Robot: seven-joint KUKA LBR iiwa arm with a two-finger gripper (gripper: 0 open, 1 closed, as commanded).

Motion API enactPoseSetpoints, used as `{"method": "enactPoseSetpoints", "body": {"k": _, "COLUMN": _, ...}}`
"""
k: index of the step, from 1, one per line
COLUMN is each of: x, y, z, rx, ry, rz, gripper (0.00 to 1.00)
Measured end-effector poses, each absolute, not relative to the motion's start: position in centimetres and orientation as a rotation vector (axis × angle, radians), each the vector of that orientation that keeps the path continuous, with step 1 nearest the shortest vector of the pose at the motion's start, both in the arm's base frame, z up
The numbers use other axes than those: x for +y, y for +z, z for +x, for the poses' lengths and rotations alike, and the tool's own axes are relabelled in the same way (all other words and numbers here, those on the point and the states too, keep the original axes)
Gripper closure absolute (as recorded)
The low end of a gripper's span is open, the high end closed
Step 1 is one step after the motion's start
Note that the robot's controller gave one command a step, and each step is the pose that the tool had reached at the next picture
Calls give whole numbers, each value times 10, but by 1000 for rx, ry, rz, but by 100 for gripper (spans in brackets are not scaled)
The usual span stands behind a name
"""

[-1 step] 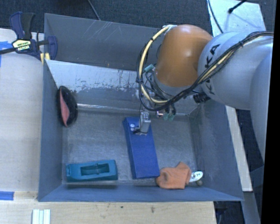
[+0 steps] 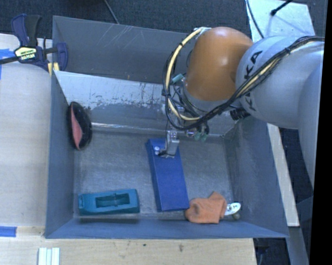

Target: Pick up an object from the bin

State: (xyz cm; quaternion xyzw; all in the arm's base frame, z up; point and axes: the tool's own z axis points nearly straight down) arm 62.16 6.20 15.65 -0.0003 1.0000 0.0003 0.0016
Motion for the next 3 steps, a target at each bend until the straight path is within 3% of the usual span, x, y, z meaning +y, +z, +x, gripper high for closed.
{"method": "enactPoseSetpoints", "body": {"k": 1, "x": 40, "y": 123, "z": 615, "rx": 3133, "ry": 1, "rz": -117, "gripper": 0}}
{"method": "enactPoseSetpoints", "body": {"k": 2, "x": 15, "y": 85, "z": 620, "rx": 3135, "ry": 1, "rz": -79, "gripper": 100}}
{"method": "enactPoseSetpoints", "body": {"k": 3, "x": 15, "y": 85, "z": 620, "rx": 3135, "ry": 1, "rz": -78, "gripper": 100}}
